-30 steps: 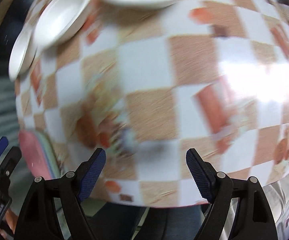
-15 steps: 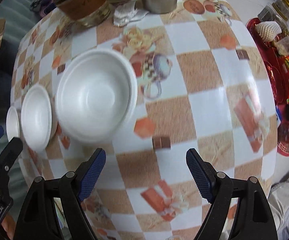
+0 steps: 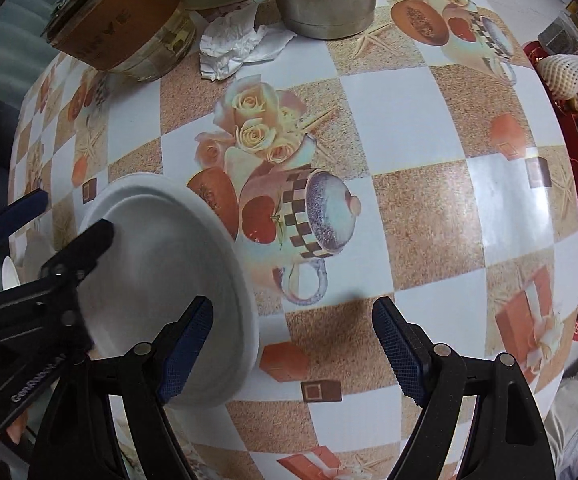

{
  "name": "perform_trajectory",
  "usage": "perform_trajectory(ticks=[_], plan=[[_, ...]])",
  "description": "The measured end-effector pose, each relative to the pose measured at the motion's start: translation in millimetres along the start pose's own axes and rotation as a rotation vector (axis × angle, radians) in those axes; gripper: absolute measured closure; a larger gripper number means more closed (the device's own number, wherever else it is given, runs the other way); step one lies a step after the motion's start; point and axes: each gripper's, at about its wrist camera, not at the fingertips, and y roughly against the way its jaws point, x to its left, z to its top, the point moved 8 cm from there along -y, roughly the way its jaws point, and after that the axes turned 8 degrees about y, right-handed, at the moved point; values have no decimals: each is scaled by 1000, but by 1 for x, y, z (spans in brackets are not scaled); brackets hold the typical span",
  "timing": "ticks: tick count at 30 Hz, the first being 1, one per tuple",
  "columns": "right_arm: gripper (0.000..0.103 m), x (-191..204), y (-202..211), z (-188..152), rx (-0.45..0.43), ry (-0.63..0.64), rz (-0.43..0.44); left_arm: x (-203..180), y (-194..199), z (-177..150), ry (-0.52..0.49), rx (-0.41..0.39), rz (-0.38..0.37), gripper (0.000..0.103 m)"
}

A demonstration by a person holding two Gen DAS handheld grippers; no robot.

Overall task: Organize plates and bowls
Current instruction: 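Move both tools to a white bowl, then close both tools on the white bowl's rim and lift it, then lower the white bowl beside the plate stack and open both tools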

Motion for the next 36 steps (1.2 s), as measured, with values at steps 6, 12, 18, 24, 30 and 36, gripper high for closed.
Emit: perform_trajectory(ticks=[6,12,18,24,30,36], plan=[[61,3,-7,-2,19,6,83,-20,-20,-15,-34,114,-63,70],[91,3,-12,-16,55,-26,138,-31,-12,-30,-43,122,-67,75],[91,-2,0,-63,70,37,118,-42,0,-76,-20,112,-77,75],[90,11,-6,-127,113,86,113,-46,8,-148,11,129,-73,75],[89,33,-15,-196,149,176,94,-42,16,-223,63,163,-83,75],[89,42,-25,-247,181,214,94,-45,18,-281,78,178,-93,62]])
